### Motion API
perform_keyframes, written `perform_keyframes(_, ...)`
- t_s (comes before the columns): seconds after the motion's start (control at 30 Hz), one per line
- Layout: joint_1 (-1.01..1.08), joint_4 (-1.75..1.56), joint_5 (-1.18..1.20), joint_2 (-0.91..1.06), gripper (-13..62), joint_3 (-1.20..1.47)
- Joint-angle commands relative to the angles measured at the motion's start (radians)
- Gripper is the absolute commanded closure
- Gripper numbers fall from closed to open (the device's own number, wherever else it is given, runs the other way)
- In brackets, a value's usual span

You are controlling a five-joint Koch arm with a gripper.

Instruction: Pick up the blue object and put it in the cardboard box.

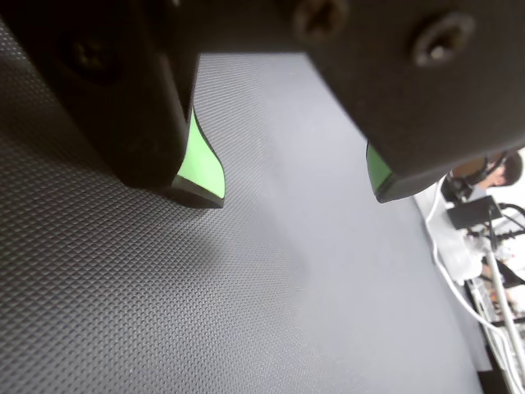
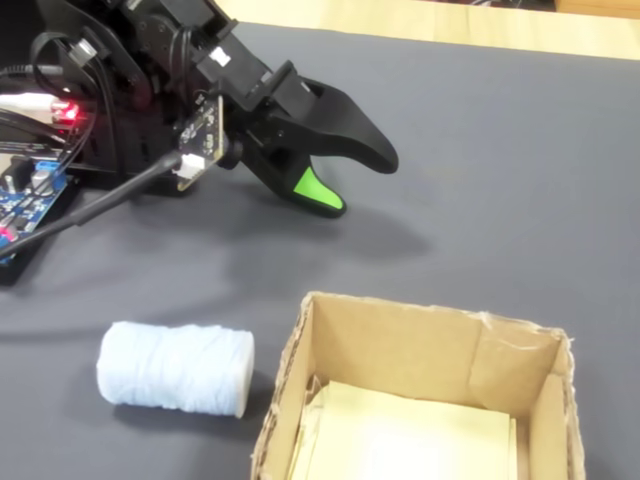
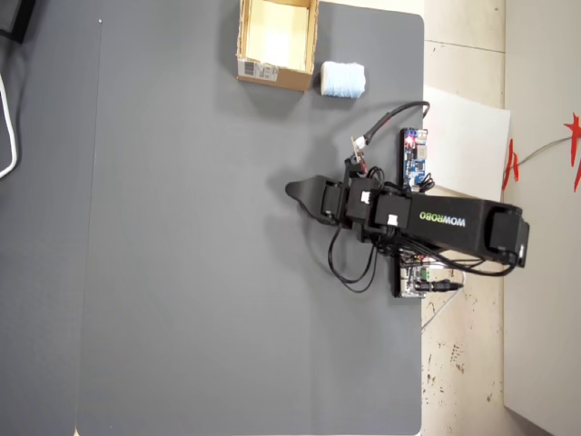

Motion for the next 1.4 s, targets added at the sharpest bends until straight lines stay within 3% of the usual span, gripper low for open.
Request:
perform_keyframes(0.0,0.012,0.063,0.000,0.081,15.4,0.032)
perform_keyframes(0.53,-0.003,0.098,0.052,0.081,15.9,0.032)
perform_keyframes(0.77,-0.005,0.106,0.347,0.083,15.8,0.034)
perform_keyframes(0.9,-0.003,0.067,0.399,0.083,15.8,0.029)
perform_keyframes(1.37,0.150,-0.057,0.021,0.081,15.5,-0.129)
